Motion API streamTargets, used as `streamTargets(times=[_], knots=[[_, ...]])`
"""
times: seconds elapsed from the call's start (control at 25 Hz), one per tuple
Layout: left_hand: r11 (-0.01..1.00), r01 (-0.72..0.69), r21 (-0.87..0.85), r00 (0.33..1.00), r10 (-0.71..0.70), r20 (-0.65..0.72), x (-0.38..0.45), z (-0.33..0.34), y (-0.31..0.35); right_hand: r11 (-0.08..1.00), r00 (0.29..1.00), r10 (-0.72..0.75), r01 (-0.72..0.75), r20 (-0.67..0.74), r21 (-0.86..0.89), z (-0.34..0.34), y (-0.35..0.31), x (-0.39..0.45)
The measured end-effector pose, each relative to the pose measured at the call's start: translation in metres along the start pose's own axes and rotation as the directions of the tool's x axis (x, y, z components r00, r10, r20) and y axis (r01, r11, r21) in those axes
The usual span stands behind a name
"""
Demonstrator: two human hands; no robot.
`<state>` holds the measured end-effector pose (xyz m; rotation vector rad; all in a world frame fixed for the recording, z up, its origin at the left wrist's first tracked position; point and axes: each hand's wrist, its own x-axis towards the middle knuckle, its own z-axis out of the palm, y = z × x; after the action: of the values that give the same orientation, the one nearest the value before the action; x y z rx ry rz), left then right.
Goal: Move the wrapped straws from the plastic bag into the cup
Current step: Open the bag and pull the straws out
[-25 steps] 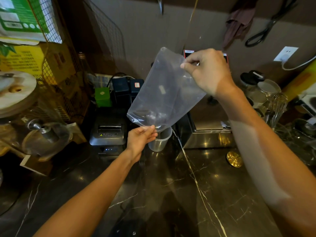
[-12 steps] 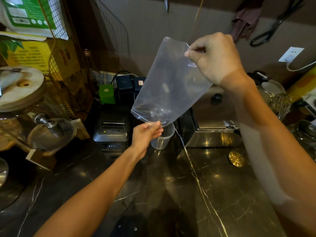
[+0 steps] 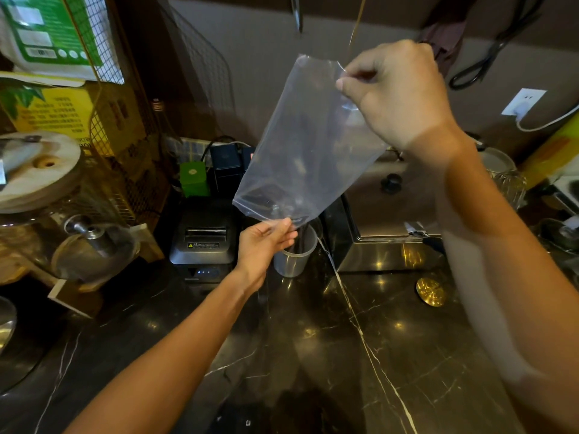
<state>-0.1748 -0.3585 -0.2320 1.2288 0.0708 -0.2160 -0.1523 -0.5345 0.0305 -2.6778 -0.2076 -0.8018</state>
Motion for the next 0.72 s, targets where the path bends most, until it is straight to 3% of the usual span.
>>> streamTargets(times=[0.4, 0.56, 0.64, 0.72], knots=[[1.0, -0.002, -0.002, 0.998, 0.002, -0.06, -0.003, -0.004, 0.019, 0.997, 0.999, 0.037, -0.035, -0.022, 0.073, -0.005, 0.013, -0.011], [0.99, -0.107, 0.093, 0.984, 0.119, -0.131, -0.006, -0.015, 0.037, 0.976, 0.982, 0.154, -0.134, -0.108, 0.172, -0.015, 0.036, -0.029], [0.983, -0.148, 0.113, 0.977, 0.163, -0.135, -0.009, -0.024, 0.043, 0.936, 0.971, 0.232, -0.207, -0.056, 0.284, -0.013, 0.055, -0.051], [0.985, -0.157, 0.066, 0.983, 0.163, -0.09, -0.014, -0.034, 0.043, 0.828, 0.936, 0.337, -0.347, 0.104, 0.441, -0.005, 0.071, -0.079]])
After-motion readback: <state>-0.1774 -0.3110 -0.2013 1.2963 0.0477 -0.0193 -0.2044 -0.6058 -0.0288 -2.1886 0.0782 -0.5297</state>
